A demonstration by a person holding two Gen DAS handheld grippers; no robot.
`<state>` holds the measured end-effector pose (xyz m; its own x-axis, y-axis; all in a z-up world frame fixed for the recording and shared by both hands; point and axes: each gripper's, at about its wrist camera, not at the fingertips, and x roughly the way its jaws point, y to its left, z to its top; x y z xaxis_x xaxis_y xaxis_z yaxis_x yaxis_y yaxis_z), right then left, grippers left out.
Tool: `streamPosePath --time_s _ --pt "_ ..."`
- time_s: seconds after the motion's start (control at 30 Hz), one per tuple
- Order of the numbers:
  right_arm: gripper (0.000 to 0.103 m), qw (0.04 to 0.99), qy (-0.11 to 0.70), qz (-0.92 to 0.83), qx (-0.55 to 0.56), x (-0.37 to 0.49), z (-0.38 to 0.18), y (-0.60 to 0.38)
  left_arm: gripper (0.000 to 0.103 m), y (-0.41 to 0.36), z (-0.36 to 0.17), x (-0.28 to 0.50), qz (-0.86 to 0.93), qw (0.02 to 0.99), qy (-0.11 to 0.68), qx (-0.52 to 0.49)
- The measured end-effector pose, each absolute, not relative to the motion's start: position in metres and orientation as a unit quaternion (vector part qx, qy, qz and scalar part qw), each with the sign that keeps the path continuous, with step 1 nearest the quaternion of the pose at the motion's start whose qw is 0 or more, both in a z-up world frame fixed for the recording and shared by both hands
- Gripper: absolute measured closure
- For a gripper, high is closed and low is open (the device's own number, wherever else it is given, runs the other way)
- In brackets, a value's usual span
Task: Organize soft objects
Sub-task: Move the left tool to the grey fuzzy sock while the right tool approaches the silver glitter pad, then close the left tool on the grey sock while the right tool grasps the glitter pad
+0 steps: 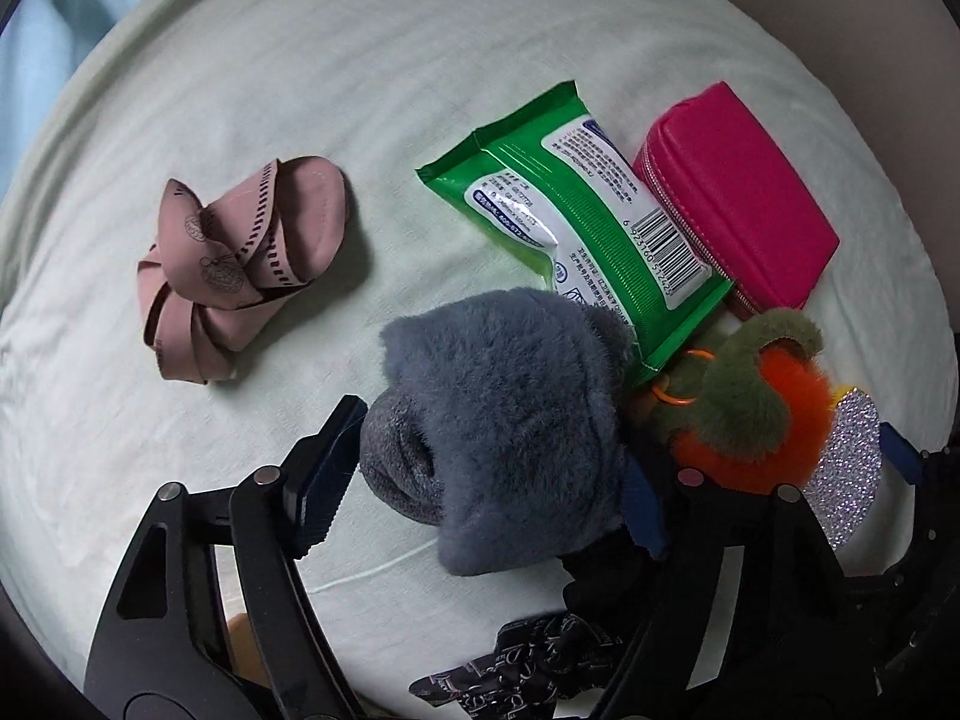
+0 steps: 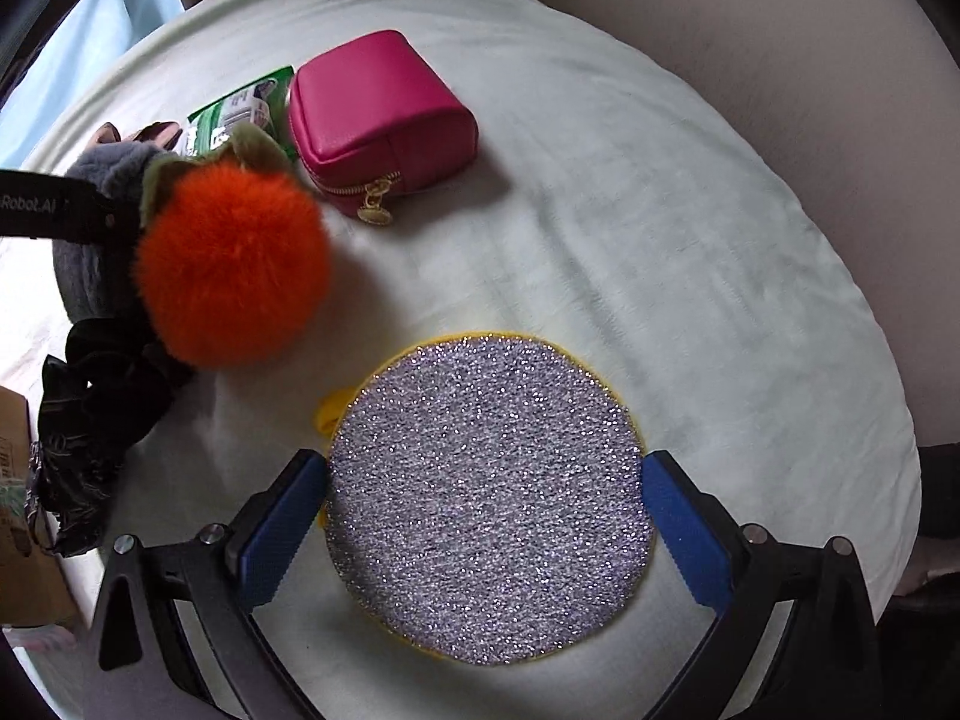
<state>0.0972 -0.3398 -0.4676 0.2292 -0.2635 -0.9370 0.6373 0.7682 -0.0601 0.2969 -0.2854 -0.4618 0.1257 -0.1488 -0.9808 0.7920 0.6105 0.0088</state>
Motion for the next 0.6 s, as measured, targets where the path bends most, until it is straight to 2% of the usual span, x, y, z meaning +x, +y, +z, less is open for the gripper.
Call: streamPosePath --time_s 0.17,0.37,0.53,0.6 --pt "0.005 0.761 0.548 -0.303 0.169 0.098 -0.467 -0.335 0.039 -0.282 -0.459 0.298 -0.340 0.697 0.571 0.268" --pt "0.018 0.767 0.541 -0.300 0.171 0.102 -0.467 -0.329 0.045 -0.277 -0.457 0.292 -0.338 0.702 0.568 0.265" --pt "0.046 0.776 0.537 -0.285 0.171 0.091 -0.466 -0.330 0.046 -0.259 -0.443 0.284 -0.324 0.712 0.568 0.257" --pt "0.053 0.778 0.535 -0.281 0.170 0.088 -0.462 -0.330 0.046 -0.253 -0.435 0.283 -0.318 0.718 0.566 0.251"
